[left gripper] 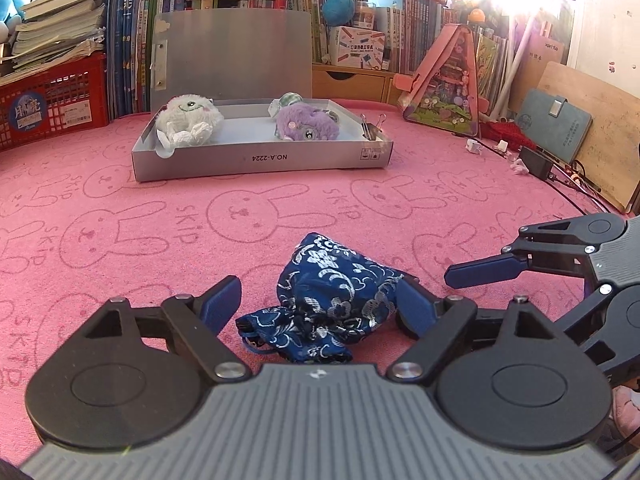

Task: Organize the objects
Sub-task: 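Grasp the blue patterned pouch with the left gripper while the right grasps the black cap, then carry the blue pouch in the left gripper while the right carries the black cap to the box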

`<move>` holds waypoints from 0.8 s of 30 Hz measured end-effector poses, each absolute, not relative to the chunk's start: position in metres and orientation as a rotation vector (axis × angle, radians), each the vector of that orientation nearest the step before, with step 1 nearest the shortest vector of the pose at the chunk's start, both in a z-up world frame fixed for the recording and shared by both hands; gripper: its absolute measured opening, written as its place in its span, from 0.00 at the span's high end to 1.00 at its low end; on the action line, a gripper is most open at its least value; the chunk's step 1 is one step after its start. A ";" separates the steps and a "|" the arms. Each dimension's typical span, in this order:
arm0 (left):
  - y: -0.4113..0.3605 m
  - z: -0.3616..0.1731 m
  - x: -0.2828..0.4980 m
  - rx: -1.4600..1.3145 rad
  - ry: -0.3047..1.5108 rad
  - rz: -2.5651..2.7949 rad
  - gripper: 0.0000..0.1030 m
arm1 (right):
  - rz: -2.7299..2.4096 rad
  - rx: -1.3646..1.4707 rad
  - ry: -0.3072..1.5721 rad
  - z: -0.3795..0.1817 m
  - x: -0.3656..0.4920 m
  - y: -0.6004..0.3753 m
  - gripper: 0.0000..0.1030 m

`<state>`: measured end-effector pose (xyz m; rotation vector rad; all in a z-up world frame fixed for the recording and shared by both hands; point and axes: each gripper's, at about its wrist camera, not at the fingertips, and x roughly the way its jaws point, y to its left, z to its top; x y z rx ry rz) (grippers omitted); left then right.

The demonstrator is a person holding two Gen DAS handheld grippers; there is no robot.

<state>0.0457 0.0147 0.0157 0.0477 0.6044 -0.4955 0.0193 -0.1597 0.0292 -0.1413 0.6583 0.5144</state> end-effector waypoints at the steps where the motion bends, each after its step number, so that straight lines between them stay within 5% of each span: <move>1: 0.014 0.015 0.046 0.045 0.607 -0.501 0.20 | 0.514 -0.143 0.660 0.028 0.020 -0.159 0.31; 11: 0.010 0.015 0.048 0.006 0.607 -0.506 0.41 | 0.468 -0.150 0.638 0.029 0.019 -0.160 0.59; 24: 0.016 0.018 0.054 0.037 0.545 -0.350 0.41 | 0.275 -0.083 0.626 0.028 0.036 -0.183 0.59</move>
